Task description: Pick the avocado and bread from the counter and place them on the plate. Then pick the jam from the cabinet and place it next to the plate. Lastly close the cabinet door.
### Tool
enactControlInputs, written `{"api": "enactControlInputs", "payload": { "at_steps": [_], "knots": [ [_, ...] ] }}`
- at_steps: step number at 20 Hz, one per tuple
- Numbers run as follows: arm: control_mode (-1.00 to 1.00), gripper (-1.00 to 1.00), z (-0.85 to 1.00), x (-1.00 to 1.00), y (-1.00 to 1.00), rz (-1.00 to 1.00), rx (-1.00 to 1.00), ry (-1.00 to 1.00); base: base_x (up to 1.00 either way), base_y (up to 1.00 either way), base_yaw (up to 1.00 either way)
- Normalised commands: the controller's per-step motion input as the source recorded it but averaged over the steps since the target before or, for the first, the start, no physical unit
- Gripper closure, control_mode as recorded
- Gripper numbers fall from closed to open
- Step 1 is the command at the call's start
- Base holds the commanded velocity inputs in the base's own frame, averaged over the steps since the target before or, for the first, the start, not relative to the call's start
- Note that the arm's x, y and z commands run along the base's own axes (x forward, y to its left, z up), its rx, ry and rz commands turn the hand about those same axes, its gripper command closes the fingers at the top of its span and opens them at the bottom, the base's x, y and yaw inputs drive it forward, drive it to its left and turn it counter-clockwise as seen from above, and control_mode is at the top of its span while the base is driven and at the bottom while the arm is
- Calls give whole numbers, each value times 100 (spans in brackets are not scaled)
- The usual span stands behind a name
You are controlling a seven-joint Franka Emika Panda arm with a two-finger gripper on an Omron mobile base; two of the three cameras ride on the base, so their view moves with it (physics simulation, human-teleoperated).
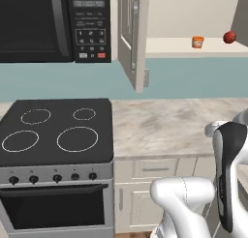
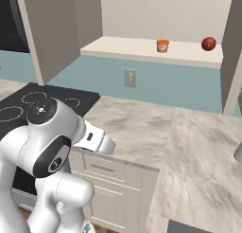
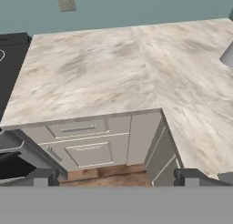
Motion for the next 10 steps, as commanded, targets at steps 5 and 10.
{"api": "enactControlInputs", "payload": {
  "at_steps": [5, 10],
  "knots": [
    [100, -100, 0, 0, 0, 0, 0, 0, 41, -36, 6],
    [100, -100, 0, 0, 0, 0, 0, 0, 46, -32, 6]
  ]
}}
